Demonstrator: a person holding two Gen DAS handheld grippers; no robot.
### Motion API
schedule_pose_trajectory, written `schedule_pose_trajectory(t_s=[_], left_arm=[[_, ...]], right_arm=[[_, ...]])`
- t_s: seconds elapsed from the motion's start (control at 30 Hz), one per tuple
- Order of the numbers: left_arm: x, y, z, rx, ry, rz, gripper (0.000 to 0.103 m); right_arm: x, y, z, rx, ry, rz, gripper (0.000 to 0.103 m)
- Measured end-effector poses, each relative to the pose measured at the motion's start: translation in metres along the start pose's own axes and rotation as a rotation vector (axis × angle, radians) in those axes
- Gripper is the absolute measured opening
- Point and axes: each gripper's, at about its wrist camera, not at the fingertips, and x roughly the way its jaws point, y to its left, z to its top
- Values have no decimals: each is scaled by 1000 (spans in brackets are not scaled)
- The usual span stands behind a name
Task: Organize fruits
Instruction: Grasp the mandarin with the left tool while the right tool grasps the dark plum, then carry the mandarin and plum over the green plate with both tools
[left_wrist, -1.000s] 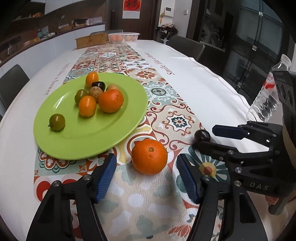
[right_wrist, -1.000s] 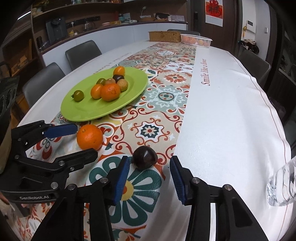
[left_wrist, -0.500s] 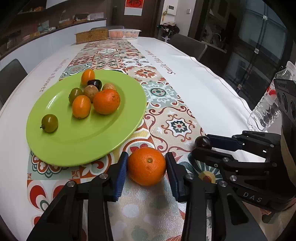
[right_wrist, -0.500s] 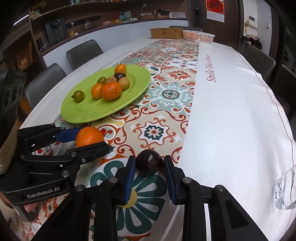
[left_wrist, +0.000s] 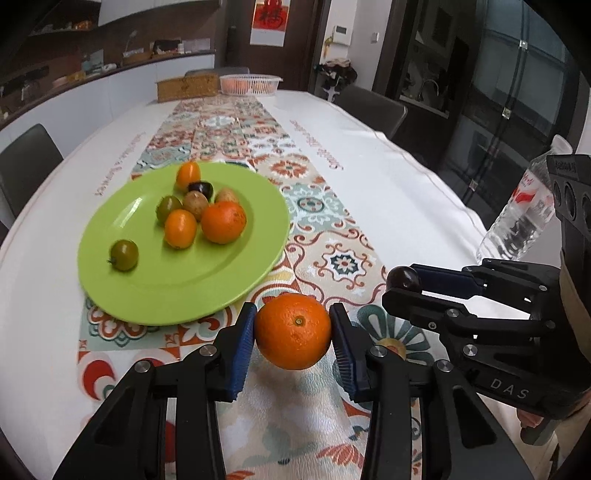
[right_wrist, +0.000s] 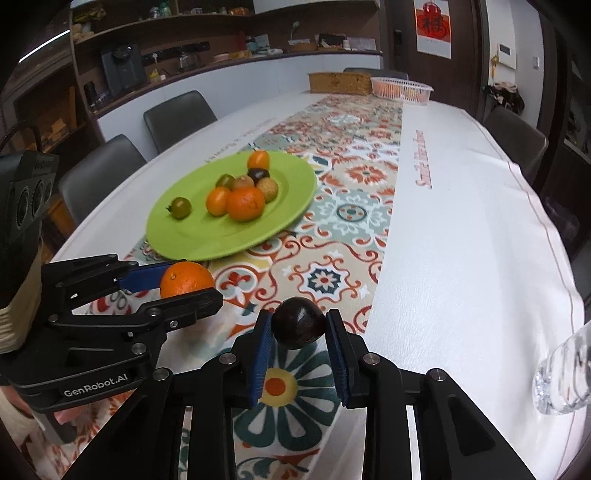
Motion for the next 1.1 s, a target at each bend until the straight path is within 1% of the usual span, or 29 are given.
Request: schedule_pose_trajectory(t_s=[0.17,0.5,0.83,1.1], left_arm=[[-22,1,1,-2,-41,9,39],[-59,10,6,-10,-94,60,39],[-86,26,17,-14,-158,86,39],[-94,42,25,-16,-184,110,39]], right_arm=[[-16,10,5,-15,-34,4,30],[-42,32,18,-36,-104,13,30],[-52,50,40,-48,-161,33,30],[-49,65,57,-61,-183,54,30]])
